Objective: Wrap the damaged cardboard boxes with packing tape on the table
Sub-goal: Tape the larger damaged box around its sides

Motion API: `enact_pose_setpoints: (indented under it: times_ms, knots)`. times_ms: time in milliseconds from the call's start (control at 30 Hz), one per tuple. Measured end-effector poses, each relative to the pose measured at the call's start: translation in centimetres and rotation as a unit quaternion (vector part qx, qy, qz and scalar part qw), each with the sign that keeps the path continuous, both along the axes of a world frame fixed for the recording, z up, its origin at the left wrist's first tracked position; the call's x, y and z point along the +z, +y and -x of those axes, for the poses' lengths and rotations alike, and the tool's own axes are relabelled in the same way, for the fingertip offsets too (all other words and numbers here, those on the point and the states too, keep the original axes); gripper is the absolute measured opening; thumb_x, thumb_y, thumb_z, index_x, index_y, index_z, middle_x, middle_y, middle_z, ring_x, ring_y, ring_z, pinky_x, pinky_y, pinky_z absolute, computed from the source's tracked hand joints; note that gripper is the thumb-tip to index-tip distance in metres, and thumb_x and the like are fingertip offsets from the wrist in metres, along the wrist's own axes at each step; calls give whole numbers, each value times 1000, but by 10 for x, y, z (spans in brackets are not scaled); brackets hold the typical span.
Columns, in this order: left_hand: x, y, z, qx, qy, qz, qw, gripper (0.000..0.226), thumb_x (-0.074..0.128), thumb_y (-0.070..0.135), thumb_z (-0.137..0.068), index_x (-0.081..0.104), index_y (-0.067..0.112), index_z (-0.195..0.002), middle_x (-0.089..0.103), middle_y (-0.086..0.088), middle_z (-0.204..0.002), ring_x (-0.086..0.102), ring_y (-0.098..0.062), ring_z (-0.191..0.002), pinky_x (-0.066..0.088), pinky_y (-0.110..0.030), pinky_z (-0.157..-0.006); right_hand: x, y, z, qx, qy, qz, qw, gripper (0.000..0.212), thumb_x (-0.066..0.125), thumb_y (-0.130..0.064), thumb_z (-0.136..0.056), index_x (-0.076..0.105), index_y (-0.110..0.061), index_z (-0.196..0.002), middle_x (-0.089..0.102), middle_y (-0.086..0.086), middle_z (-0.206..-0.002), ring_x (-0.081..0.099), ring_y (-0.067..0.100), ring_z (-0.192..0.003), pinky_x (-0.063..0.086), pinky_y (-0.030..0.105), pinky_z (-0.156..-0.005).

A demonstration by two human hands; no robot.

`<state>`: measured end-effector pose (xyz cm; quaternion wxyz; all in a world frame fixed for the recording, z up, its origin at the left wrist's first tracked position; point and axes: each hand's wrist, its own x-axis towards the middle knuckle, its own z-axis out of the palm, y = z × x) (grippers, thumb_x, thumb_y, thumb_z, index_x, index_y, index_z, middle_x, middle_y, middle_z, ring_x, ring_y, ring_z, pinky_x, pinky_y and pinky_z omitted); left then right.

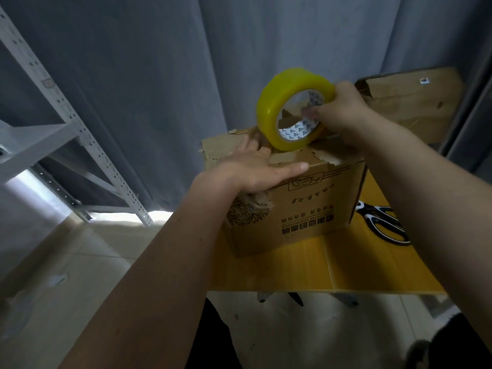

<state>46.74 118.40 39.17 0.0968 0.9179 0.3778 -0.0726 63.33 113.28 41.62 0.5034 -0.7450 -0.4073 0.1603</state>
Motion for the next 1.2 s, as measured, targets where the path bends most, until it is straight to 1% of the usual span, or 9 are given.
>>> enact_pose_setpoints:
  times_ms: [233,333,433,600,700,867,1000,1133,1200]
  knots:
    - [-1,-2,2,11,8,3,1000,115,25,91,-69,-7,22,-155,-15,-1,-162,-16,-20,-149,-4,-43,-120,-1,5,-23,-68,-42,5,997,53,69,-26,-87,46,-7,-131,55,14,-128,55,30,-117,47,43,-98]
    - [0,-2,1,16,9,6,1000,115,25,91,-69,-6,22,-155,-15,-1,-162,-16,-20,-149,-4,-42,-119,-7,1,-25,-133,-14,-35,990,60,75,-39,-79,52,-6,-123,59,9,-122,58,24,-111,50,36,-89]
    - [1,-3,0,22,17,8,1000,114,26,92,-68,-4,26,-155,-14,-1,-163,-17,-20,-148,-3,-44,-119,-16,0,-21,-158,42,-59,985,65,77,-52,-70,63,-6,-113,66,9,-114,63,24,-104,53,40,-90]
    - [2,-5,-1,26,19,27,999,105,31,93,-66,-3,43,-152,-16,-1,-162,-20,-20,-148,-5,-48,-119,-13,0,-20,-100,-24,-27,994,42,67,-44,-85,68,-9,-108,68,12,-108,63,28,-101,52,42,-90]
    - [1,-6,-2,25,17,13,999,104,32,92,-67,-4,44,-152,-16,-2,-162,-19,-21,-148,-4,-47,-119,-11,-2,-20,-78,-64,-44,994,37,59,-41,-92,66,-9,-110,67,12,-108,62,28,-103,48,37,-84]
    - [-1,-6,0,28,3,8,1000,103,34,91,-68,-9,46,-150,-16,-4,-162,-18,-22,-148,-3,-46,-119,-6,2,-19,-38,-82,-94,991,30,56,-35,-95,64,-14,-115,65,5,-108,61,24,-106,48,36,-92]
    - [-1,-6,0,36,-3,17,999,108,32,93,-62,-10,47,-150,-15,-4,-163,-17,-22,-149,-4,-46,-118,-7,-8,-43,-96,-57,-111,988,30,56,-31,-96,61,-15,-121,65,1,-110,60,16,-103,45,26,-83]
    - [0,-5,-1,43,8,21,999,119,24,96,-46,-10,47,-150,-15,-3,-163,-17,-22,-149,-3,-46,-118,-9,-15,-55,-116,-43,-116,985,30,61,-34,-92,60,-17,-116,64,1,-107,61,21,-103,50,37,-90]
    - [0,-5,-1,40,5,18,999,120,23,96,-44,-10,48,-149,-15,-3,-162,-17,-22,-149,-3,-46,-118,-15,-13,-55,-127,12,-121,984,37,69,-34,-85,62,-12,-114,66,5,-109,63,24,-101,52,42,-90]
